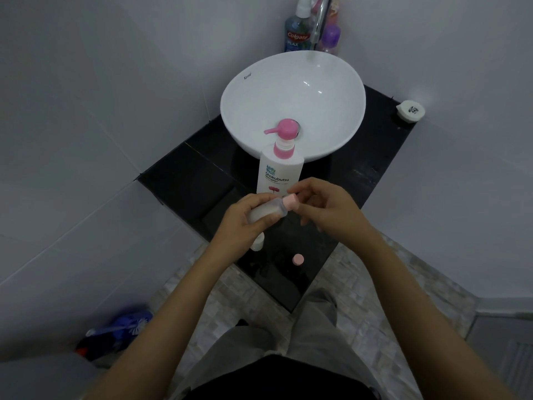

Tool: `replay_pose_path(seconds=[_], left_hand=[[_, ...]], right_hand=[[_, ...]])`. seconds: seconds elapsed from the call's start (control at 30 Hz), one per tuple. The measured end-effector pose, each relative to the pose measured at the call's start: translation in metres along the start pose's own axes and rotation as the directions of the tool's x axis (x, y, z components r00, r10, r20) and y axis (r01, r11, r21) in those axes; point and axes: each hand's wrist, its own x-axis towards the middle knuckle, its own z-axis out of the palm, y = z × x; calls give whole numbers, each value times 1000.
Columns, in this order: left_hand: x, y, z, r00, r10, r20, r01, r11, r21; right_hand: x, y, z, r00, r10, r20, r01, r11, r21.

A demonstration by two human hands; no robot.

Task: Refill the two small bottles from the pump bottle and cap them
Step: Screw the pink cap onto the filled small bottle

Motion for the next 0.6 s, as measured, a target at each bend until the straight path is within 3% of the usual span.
replay_pose_path(seconds=[0.17, 0.33, 0.47, 0.6], left_hand=[[2, 0, 0, 1000, 7, 12, -7, 1000, 27], [3, 0, -1, 1000, -1, -3, 1, 1000, 15], [3, 1, 0, 1000, 3, 13, -4, 999, 42], [2, 2, 0, 1000, -3, 2, 3, 1000, 27]], right_hand=[[4, 2, 6, 988, 106, -109, -115, 990, -80], [1, 1, 3, 1000, 3, 1, -3, 1000, 22], [2, 4, 8, 992, 82, -92, -86, 996, -33], [0, 2, 4, 1000, 28, 0, -28, 999, 36]])
